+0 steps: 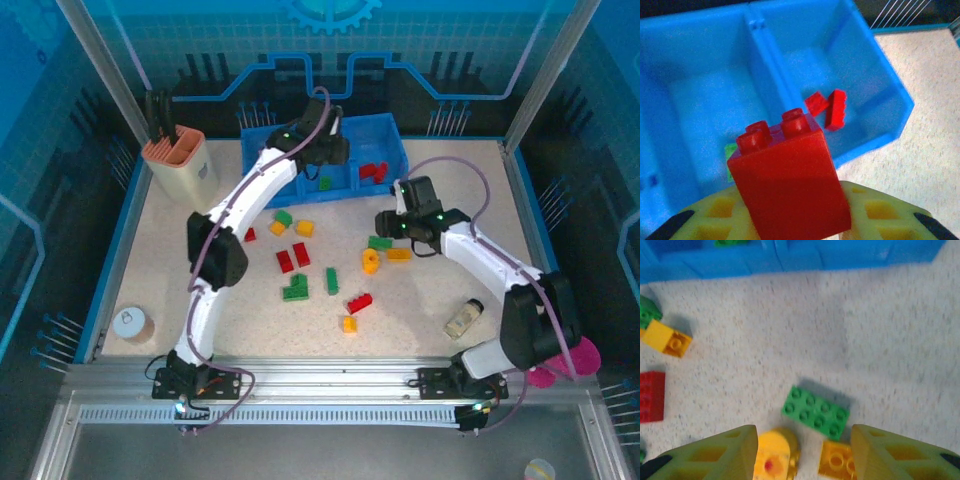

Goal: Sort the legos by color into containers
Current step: Place the lego in the container.

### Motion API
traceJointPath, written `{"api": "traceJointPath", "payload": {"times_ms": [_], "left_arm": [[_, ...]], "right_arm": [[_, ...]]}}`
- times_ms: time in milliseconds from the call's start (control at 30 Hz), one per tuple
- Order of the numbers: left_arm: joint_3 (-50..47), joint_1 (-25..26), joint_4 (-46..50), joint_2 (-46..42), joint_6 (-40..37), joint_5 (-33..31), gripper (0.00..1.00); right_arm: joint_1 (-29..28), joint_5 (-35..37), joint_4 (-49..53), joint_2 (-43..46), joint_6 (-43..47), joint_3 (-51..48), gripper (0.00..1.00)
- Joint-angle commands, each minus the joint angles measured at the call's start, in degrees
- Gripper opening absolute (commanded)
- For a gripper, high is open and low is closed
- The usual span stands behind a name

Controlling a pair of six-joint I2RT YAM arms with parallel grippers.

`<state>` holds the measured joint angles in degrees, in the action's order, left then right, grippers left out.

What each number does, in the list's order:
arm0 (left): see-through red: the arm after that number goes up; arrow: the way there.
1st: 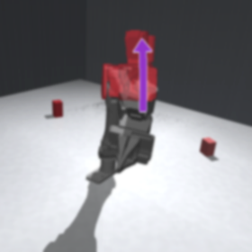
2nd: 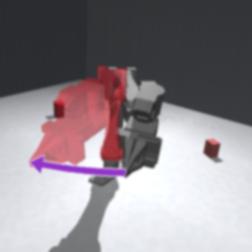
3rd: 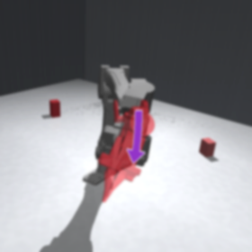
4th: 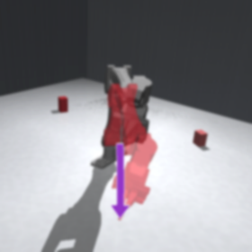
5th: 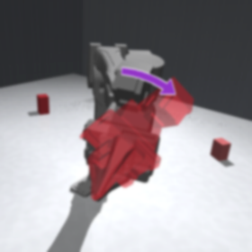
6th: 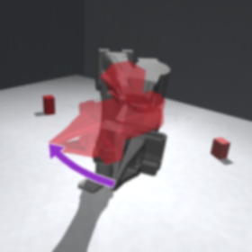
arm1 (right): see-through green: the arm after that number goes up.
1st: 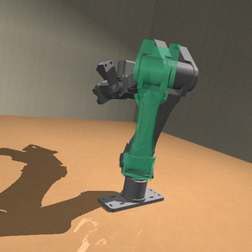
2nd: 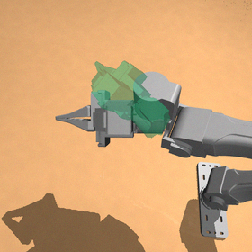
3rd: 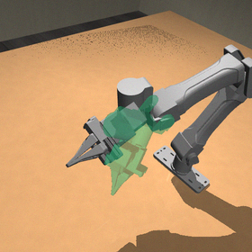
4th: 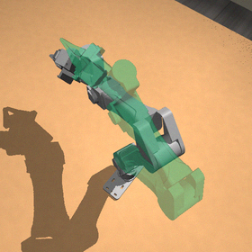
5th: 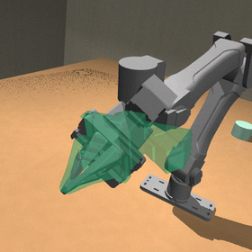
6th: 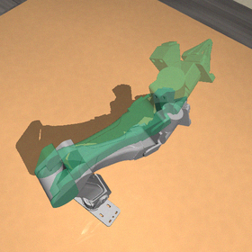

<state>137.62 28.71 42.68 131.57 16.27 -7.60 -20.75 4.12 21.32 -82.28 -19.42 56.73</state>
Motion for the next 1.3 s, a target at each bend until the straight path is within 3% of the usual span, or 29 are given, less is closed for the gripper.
{"api": "traceJointPath", "payload": {"times_ms": [0, 200, 533, 1067, 1267], "left_arm": [[8.31, 0.64, 0.38, 5.48, -0.37, 2.25, 0.30], [9.95, 0.82, -7.26, 10.09, 3.36, 4.55, 0.32], [13.22, 0.87, -12.88, 16.28, 6.35, 7.43, 0.34], [15.03, 0.69, -15.69, 19.16, 6.85, 7.33, 0.55], [14.98, 0.40, -15.05, 18.00, 6.39, 7.77, 0.55]], "right_arm": [[-2.35, 0.67, 2.67, 4.23, -5.01, -5.25, 0.53], [-7.59, 0.89, 2.89, 8.38, -9.93, -11.20, 0.53], [-14.04, 3.16, 1.90, 8.25, -14.18, -12.26, 0.53], [-16.42, 4.21, 2.56, 6.67, -13.59, -10.19, 0.55], [-16.57, 7.77, 5.09, 7.66, -12.11, -9.69, 0.55]]}}
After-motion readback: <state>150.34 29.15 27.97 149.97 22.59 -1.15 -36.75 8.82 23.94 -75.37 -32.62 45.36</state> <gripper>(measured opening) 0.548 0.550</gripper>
